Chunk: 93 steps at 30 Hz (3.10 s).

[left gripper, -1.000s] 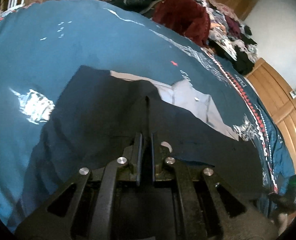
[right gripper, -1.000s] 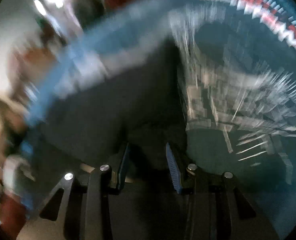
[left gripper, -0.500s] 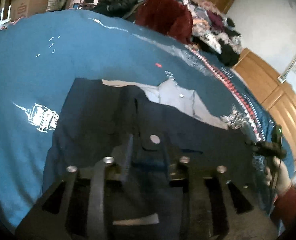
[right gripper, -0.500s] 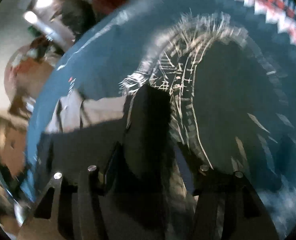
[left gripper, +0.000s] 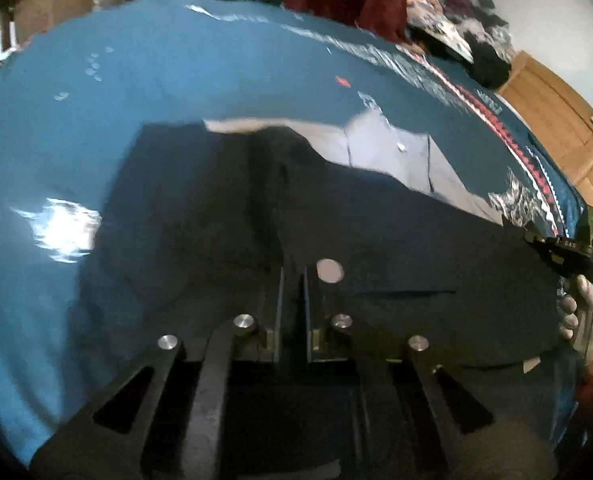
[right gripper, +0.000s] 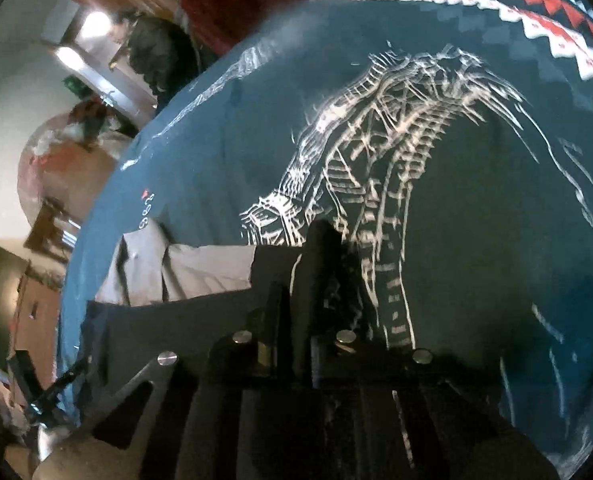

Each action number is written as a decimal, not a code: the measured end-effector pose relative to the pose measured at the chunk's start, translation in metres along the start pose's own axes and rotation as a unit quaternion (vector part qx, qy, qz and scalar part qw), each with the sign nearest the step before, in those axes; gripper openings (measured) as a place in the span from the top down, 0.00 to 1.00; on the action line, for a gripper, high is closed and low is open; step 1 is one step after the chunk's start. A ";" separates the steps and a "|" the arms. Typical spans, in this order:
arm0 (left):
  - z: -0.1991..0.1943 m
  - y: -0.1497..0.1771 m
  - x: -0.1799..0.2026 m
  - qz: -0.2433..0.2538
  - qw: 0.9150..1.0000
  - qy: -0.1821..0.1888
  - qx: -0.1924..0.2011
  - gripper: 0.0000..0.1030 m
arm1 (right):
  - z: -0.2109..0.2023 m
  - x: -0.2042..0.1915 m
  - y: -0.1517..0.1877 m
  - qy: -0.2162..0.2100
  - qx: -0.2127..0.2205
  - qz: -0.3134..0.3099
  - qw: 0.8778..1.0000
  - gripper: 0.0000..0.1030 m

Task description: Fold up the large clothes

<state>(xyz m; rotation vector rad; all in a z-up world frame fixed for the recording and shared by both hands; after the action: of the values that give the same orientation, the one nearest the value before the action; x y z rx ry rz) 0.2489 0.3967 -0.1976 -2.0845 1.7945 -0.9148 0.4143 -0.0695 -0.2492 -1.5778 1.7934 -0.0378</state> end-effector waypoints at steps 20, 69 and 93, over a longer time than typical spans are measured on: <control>0.007 0.024 0.014 0.035 0.998 0.047 -0.026 0.67 | -0.041 -0.071 0.144 0.013 -0.040 -0.147 0.988 0.65; -0.186 0.191 -0.113 -0.101 0.973 0.197 -0.066 0.36 | -0.167 0.028 0.429 -0.080 -0.262 0.058 0.960 0.25; -0.176 0.221 -0.094 -0.027 0.960 0.248 -0.125 0.37 | -0.188 0.021 0.418 -0.169 -0.217 0.112 0.955 0.45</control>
<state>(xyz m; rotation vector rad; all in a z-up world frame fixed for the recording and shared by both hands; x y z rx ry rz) -0.0380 0.4754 -0.2128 -2.2006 2.2018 -1.3910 -0.0389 -0.0658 -0.3199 -1.5403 1.7621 0.7370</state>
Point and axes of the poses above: each gripper's, at about its wrist camera, not at the fingertips, and z roughly the way its jaws point, x to its right, y to its underside, the point moved 3 cm from there along z, roughly the way its jaws point, and after that the axes turned 2 degrees about -z, right-handed, at the moved point
